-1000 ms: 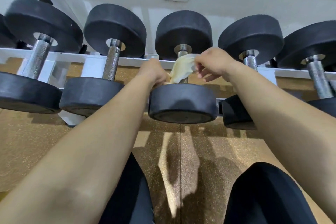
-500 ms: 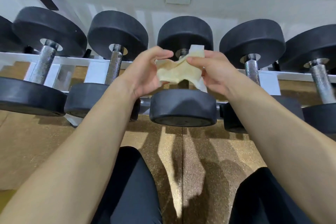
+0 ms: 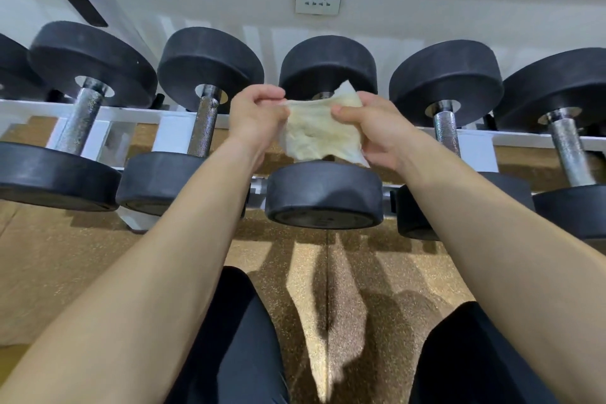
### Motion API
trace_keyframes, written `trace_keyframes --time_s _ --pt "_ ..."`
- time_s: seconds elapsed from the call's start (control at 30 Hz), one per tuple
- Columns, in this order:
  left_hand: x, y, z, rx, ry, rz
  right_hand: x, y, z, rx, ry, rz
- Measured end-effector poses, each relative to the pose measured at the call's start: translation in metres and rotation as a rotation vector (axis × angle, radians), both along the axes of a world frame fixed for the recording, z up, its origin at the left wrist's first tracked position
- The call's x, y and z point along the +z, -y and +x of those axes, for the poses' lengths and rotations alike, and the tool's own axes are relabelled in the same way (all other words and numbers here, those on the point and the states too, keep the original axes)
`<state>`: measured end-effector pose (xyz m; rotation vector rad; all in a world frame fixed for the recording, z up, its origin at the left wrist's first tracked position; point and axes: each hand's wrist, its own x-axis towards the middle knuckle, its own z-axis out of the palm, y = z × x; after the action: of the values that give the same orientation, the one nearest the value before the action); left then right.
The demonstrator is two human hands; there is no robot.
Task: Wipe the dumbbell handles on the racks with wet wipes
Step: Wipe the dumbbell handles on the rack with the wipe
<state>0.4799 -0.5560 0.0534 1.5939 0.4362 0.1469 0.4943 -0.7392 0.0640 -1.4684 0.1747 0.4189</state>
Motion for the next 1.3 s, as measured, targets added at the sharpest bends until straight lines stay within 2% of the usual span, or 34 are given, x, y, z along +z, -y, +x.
trace_keyframes --time_s 0.07,0.13,0.23,0.3,0.37,0.4,0.47,0.53,0.6,0.8,0.97,1.13,1.2,1.3 --pt "-0.005 0.006 0.001 0.086 0.002 0.122 -0.009 0.001 0.003 -0.050 0.038 -0.104" --pt "-0.002 0.015 -0.005 0.110 0.005 0.195 -0.018 0.002 0.005 -0.064 0.060 -0.422" --pt "0.003 0.030 -0.018 0.066 0.011 0.206 -0.019 0.000 -0.002 -0.061 -0.023 -0.922" --pt "0.002 0.037 -0.022 0.087 -0.003 0.182 -0.013 -0.003 -0.009 -0.167 0.056 -1.005" --pt "0.003 0.039 -0.023 0.141 -0.027 0.140 -0.007 -0.009 -0.010 -0.110 0.111 -0.947" --pt "0.003 0.039 -0.023 0.163 -0.038 0.135 -0.005 -0.013 -0.010 -0.018 0.066 -0.882" --pt "0.002 0.039 -0.025 0.184 -0.048 0.152 0.002 -0.023 -0.009 0.147 -0.101 -0.677" --pt "0.000 0.039 -0.028 0.222 -0.041 0.182 0.001 -0.033 -0.001 0.220 -0.273 -0.437" --pt "-0.001 0.037 -0.029 0.259 -0.023 0.206 -0.008 -0.041 0.010 0.196 -0.350 -0.303" --pt "0.001 0.040 -0.026 0.228 -0.019 0.299 -0.037 -0.044 0.037 0.126 -0.422 -0.076" --pt "-0.001 0.040 -0.025 0.232 -0.032 0.313 -0.040 -0.045 0.053 0.032 -0.383 0.063" --pt "0.002 0.041 -0.028 0.216 -0.044 0.304 -0.049 -0.038 0.043 0.141 -0.387 0.245" --pt "0.005 0.041 -0.028 0.214 -0.052 0.305 -0.054 -0.032 0.034 0.216 -0.400 0.224" --pt "0.005 0.041 -0.026 0.207 -0.057 0.327 -0.055 -0.026 0.019 0.330 -0.432 0.081"
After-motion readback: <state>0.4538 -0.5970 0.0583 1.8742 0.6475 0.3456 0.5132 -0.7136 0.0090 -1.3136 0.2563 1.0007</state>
